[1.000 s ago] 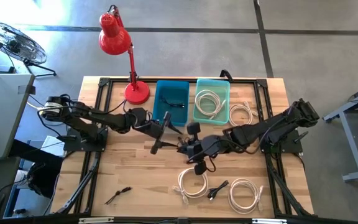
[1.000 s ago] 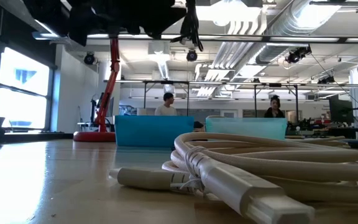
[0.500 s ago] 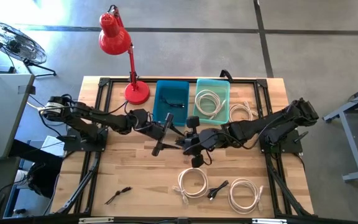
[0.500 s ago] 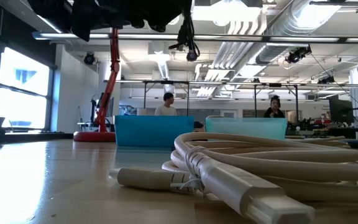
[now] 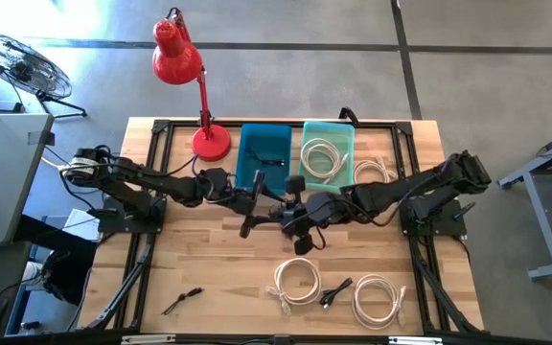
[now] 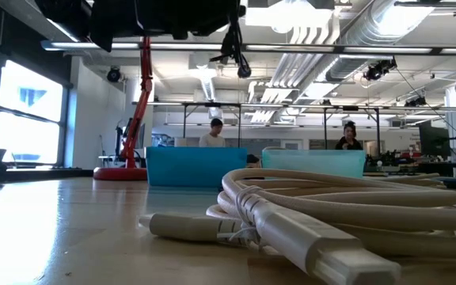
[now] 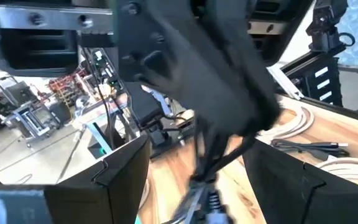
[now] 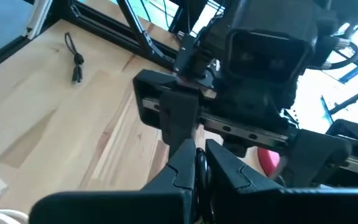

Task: Pick & Place USB Port
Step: Put the black charger cable into the blue bin

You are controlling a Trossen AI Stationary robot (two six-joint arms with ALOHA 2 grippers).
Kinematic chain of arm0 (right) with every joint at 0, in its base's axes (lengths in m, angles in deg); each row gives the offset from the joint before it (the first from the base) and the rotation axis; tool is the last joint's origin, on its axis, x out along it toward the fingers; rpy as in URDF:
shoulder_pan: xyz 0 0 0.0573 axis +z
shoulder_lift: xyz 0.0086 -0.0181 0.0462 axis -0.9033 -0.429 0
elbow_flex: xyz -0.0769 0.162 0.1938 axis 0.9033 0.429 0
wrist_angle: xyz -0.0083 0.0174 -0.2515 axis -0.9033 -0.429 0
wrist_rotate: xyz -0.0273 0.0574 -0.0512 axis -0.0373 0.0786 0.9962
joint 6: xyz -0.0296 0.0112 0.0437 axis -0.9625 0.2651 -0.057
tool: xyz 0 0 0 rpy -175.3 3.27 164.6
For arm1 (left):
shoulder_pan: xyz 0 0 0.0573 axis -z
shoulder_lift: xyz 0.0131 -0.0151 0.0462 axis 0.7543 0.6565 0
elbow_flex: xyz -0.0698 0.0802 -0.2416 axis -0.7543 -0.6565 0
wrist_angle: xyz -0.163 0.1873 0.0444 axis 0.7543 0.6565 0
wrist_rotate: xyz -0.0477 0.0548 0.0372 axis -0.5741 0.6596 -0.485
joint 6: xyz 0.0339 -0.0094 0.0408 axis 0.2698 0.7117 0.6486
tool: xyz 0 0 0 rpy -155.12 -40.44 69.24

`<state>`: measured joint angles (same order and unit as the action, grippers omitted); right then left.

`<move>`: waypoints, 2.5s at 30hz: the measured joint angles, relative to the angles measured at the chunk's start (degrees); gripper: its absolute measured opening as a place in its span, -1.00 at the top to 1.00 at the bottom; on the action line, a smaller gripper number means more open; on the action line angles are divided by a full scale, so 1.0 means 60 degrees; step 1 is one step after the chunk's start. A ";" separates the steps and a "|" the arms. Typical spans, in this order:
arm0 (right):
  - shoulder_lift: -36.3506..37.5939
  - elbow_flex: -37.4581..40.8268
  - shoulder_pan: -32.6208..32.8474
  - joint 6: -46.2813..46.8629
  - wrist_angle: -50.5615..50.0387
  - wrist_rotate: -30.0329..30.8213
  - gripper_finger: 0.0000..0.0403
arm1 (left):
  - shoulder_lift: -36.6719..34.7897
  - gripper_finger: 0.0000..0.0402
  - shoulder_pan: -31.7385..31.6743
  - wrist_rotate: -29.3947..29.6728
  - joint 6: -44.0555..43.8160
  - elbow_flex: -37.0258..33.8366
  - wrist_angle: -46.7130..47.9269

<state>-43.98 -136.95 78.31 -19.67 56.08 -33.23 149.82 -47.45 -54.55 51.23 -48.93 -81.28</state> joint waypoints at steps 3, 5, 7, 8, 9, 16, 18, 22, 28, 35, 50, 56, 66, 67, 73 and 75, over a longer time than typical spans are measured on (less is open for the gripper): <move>0.0000 0.0000 -0.0131 0.0000 -0.0004 -0.0025 0.95 | 0.0000 -0.26 0.0000 0.0000 0.0000 0.0000 0.0041; 0.0000 0.0000 -0.0215 0.0000 0.0000 -0.0027 0.95 | 0.0000 -0.26 0.0000 0.0000 0.0000 0.0000 0.0051; 0.0000 0.0000 -0.0296 0.0007 -0.0004 -0.0138 0.95 | 0.0000 -0.26 0.0000 0.0116 0.0000 -0.0002 0.0194; 0.0000 0.0000 -0.0343 0.0019 -0.0004 -0.0291 0.95 | 0.0000 -0.26 0.0004 0.0220 -0.0001 -0.0004 0.0251; 0.0000 0.0000 -0.0377 0.0047 0.0003 -0.0451 0.95 | 0.0000 -0.25 0.0004 0.0327 0.0004 -0.0004 0.0292; 0.0000 0.0000 -0.0419 0.0044 0.0178 -0.0717 0.95 | 0.0000 0.20 0.0000 0.0897 0.0594 -0.0004 0.0397; 0.0000 0.0000 -0.0419 0.0047 0.0179 -0.0699 0.95 | 0.0000 0.47 0.0004 0.1059 0.0751 -0.0004 0.0468; 0.0000 0.0004 -0.0423 0.0075 0.0069 -0.0747 0.84 | -0.0007 0.81 0.0007 0.1400 0.0935 -0.0004 0.0634; 0.0000 0.0007 -0.0257 0.0124 -0.0143 -0.0244 0.52 | -0.0004 0.81 0.0000 0.2072 0.1210 -0.0011 0.1082; 0.0257 0.0004 0.0641 0.0157 -0.1781 0.3445 0.22 | -0.0005 0.81 0.0000 0.3261 0.1840 -0.0011 0.2142; 0.1886 0.0004 0.2501 0.5891 -0.6520 1.1547 0.23 | -0.0004 0.81 -0.0492 0.6863 0.3967 -0.0011 0.3635; 0.2434 0.0004 0.2219 0.6408 -0.6616 1.0895 0.22 | -0.0004 0.81 -0.1715 0.4040 0.4364 0.0083 0.4299; 0.2404 0.0004 0.1606 0.6663 -0.6823 0.8826 0.29 | -0.0007 0.81 -0.4039 0.1941 0.3424 0.1392 0.6872; 0.2404 0.0004 0.1570 0.6666 -0.6823 0.8703 0.30 | -0.0007 0.81 -0.4117 0.1837 0.3415 0.1392 0.6997; 0.2404 0.0004 0.1519 0.6673 -0.6821 0.8568 0.32 | -0.0004 0.81 -0.4277 0.0227 0.3137 0.1392 0.7170; 0.2404 0.0004 0.1519 0.6817 -0.6828 0.8567 0.32 | -0.0004 0.79 -0.4271 -0.0222 0.3104 0.1392 0.7162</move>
<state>-29.56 -136.93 87.42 21.23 15.12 18.17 149.80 -73.07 -55.89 69.85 -40.58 -38.31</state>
